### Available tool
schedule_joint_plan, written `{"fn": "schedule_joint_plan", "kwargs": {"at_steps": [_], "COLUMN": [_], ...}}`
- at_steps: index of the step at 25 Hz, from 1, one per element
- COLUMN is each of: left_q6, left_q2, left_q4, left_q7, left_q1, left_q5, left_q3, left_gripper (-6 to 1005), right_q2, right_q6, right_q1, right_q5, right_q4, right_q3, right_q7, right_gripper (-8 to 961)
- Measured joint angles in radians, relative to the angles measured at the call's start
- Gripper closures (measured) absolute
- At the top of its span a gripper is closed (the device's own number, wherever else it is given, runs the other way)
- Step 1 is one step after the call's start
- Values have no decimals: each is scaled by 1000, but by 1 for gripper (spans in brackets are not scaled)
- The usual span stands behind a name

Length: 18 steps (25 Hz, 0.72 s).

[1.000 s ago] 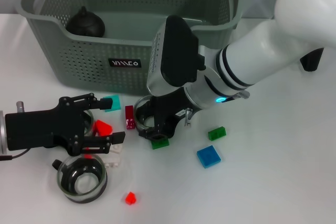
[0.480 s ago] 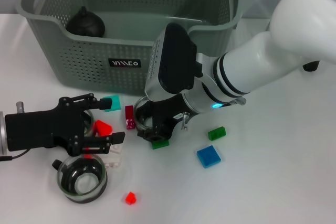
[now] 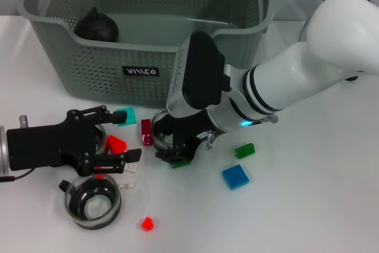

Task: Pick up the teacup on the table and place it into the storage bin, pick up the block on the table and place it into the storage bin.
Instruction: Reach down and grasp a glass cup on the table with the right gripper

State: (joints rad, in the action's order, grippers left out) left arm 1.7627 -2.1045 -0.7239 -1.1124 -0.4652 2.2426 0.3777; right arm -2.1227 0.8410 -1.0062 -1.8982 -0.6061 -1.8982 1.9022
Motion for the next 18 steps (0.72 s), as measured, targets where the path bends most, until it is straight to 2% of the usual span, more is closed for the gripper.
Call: {"fn": "schedule_joint_plan", "kwargs": {"at_steps": [10,16,18], "left_q6": [-1,-2,-2], "left_q2": [0,0,0], "left_q4": [0,0,0], "left_q7": [0,0,0], "left_q1": [-3,-4,-4], "left_q5": [0,0,0], "left_q3": [-2,-3,-3], "left_gripper": [140,140,140], "right_q2": [0,0,0], "right_q6": [-2,6,12], "right_q1": [-1,-3,-3], "right_q5": [1,1,1], "right_q4": [6,8,8], "right_q3": [-8,-11,-12], "right_q7": [-1,-2,-2], "right_gripper": [455,520,600]}}
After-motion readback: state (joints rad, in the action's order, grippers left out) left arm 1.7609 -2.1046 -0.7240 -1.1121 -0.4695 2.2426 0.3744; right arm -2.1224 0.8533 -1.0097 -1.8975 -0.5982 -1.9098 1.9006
